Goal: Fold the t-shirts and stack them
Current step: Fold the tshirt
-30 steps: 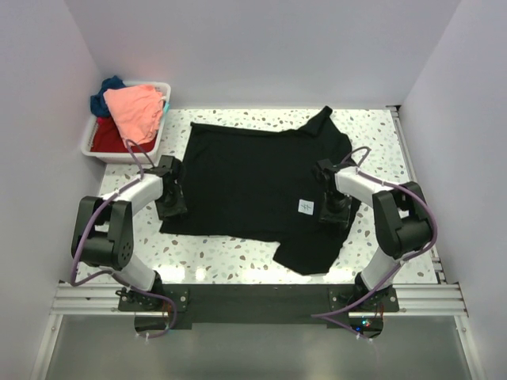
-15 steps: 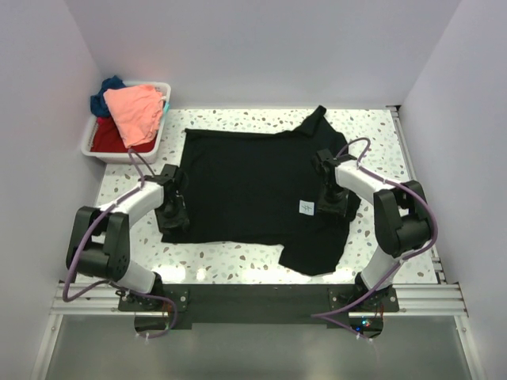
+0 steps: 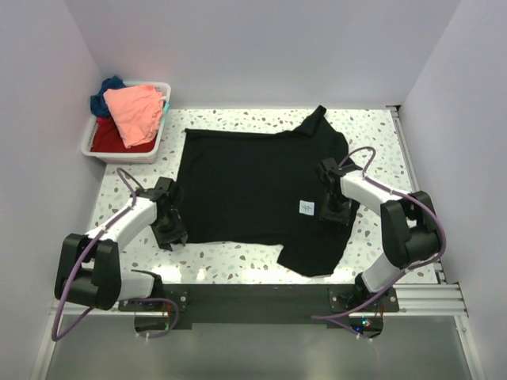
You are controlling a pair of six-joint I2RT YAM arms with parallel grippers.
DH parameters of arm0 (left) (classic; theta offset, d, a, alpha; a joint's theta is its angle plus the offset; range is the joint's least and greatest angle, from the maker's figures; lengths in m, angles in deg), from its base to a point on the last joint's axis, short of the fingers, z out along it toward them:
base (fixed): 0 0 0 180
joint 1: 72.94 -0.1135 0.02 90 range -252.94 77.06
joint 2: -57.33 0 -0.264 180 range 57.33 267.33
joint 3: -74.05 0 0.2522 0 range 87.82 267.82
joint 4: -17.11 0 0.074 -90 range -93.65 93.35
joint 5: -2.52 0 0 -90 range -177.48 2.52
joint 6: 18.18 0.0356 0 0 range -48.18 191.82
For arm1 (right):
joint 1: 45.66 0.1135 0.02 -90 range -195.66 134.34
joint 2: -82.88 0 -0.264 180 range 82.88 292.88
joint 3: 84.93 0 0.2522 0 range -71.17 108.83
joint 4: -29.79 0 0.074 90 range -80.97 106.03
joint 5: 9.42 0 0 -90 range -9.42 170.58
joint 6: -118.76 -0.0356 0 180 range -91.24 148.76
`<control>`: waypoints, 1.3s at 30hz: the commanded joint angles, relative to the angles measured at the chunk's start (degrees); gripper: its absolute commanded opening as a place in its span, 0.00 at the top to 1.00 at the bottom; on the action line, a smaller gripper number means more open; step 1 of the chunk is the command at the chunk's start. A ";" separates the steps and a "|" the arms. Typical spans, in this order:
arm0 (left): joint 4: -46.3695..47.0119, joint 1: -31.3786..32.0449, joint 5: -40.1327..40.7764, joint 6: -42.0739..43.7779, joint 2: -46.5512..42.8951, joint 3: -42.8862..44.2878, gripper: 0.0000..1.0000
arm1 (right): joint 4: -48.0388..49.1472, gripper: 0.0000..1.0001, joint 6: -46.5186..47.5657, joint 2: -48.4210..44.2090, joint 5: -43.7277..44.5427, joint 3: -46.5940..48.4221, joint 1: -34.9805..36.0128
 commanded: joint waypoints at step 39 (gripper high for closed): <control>27.22 3.85 11.76 9.49 17.46 14.04 0.44 | 15.95 0.54 6.50 -7.98 3.25 0.25 2.04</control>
